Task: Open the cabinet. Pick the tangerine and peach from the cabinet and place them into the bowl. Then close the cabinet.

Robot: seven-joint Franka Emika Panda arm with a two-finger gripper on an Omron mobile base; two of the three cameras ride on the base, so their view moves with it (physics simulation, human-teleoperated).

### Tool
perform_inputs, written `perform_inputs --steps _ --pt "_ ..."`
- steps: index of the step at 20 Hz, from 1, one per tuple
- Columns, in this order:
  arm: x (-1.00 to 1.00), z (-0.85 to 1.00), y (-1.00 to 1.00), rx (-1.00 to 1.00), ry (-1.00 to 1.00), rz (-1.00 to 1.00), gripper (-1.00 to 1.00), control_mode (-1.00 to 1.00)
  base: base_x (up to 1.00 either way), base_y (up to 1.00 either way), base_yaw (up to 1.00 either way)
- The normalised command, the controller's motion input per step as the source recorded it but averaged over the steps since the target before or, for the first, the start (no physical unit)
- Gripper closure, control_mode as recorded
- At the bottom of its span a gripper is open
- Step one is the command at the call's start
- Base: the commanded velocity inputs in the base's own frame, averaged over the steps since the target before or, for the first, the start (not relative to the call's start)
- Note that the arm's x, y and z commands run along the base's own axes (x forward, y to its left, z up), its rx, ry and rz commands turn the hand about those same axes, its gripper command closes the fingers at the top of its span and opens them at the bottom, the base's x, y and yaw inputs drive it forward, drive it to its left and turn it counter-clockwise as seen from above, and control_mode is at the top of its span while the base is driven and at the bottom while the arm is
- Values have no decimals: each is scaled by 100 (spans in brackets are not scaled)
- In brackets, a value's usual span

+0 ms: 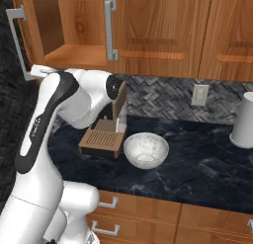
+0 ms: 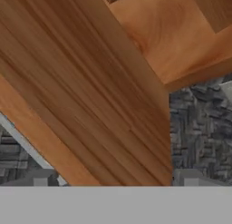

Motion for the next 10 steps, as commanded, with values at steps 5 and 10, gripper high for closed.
perform_inputs --steps 5,10 --pt "-25 0 100 -11 -6 9 -100 -100 0 0 0" --pt "-19 0 100 -13 -11 3 -100 -100 0 0 0"
